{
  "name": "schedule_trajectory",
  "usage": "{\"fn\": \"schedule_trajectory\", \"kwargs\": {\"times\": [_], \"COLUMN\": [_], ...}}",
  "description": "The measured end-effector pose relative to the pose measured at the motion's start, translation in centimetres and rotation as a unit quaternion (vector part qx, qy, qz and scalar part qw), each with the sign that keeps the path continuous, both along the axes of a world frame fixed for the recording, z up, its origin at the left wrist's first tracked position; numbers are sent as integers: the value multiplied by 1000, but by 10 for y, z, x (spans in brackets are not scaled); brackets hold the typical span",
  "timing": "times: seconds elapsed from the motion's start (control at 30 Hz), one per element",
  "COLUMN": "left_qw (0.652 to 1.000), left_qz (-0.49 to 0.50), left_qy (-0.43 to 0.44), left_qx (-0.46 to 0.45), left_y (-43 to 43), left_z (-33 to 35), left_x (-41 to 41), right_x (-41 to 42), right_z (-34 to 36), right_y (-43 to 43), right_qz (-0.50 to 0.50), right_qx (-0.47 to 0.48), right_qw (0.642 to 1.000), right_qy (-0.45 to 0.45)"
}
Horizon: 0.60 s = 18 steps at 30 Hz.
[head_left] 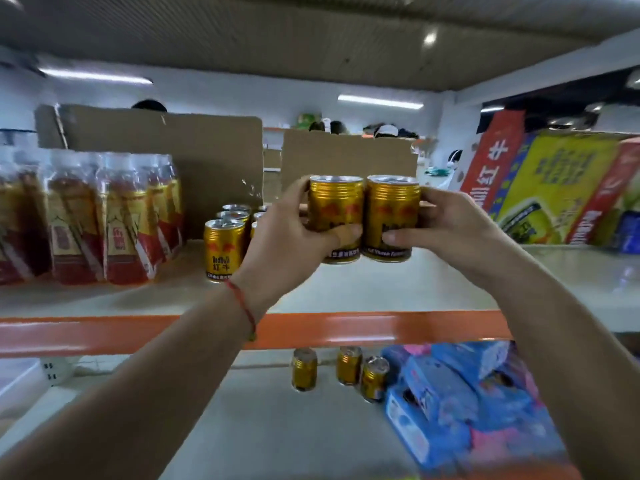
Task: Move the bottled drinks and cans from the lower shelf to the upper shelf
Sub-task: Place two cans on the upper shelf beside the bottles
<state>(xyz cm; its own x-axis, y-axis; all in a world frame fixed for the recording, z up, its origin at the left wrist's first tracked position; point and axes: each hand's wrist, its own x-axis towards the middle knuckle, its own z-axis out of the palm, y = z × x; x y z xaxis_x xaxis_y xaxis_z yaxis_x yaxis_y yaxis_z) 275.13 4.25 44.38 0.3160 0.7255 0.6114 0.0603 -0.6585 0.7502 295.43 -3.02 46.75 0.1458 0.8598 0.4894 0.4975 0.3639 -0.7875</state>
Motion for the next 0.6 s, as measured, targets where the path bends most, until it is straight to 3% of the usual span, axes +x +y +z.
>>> {"fn": "schedule_trajectory", "kwargs": {"times": [0.17, 0.37, 0.6], "left_qw": [994, 951, 922], "left_qz": [100, 245, 286], "left_qy": [16, 87, 160], "left_qx": [-40, -170, -207], "left_y": [54, 123, 163], "left_z": [13, 6, -17], "left_x": [61, 116, 139], "right_x": [45, 68, 80], "right_z": [7, -7, -31], "right_y": [89, 167, 214], "right_qz": [-42, -73, -45], "right_qx": [-55, -107, -128], "right_qw": [997, 990, 990], "right_qy": [-28, -58, -36]}}
